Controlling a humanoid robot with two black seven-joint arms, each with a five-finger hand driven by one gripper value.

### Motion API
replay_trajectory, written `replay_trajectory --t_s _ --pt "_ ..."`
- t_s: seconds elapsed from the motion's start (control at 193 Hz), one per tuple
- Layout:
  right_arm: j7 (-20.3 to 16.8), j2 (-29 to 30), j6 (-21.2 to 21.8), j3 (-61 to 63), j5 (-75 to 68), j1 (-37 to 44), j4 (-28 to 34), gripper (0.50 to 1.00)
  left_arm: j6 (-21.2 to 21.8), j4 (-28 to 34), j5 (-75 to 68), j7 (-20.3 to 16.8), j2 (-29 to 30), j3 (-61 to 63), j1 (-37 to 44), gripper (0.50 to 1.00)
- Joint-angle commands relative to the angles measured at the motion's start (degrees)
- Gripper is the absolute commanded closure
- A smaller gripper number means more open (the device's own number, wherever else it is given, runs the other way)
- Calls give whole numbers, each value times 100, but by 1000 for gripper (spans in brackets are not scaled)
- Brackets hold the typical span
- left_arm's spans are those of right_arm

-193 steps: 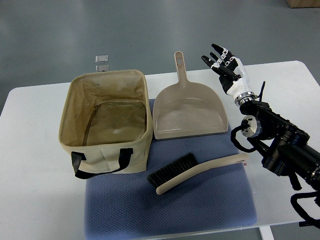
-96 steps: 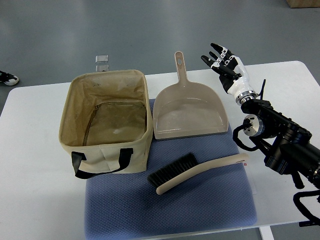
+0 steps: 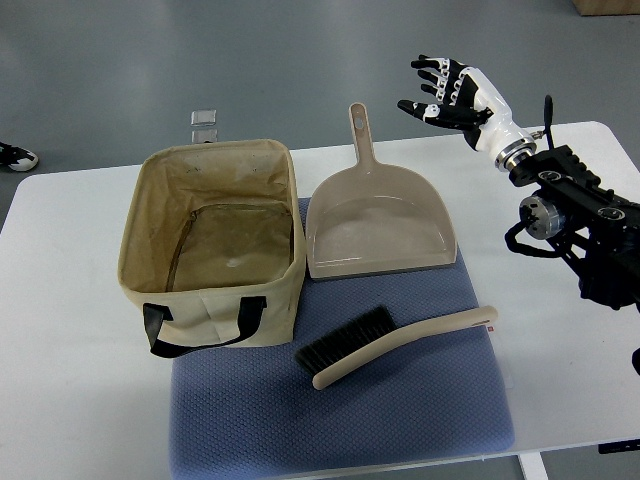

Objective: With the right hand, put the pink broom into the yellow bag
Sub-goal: 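Move the right hand over the dustpan down toward the brush handle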

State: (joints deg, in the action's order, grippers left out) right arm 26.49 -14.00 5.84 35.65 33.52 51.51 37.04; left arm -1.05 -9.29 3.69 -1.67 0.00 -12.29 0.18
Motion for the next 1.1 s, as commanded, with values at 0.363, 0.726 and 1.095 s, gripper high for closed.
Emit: replay_trajectory --t_s 0.363,0.726,1.095 --pt "-109 -709 269 -2790 454 1756 14 570 0 -3 0 0 0 7 0 500" --pt "-109 -1298 295 -4795 2256 2882 1446 570 0 -3 0 0 0 7 -9 500" --pt "-65 -2150 1077 -5331 3521 3515 3512 570 0 -3 0 0 0 7 -9 500"
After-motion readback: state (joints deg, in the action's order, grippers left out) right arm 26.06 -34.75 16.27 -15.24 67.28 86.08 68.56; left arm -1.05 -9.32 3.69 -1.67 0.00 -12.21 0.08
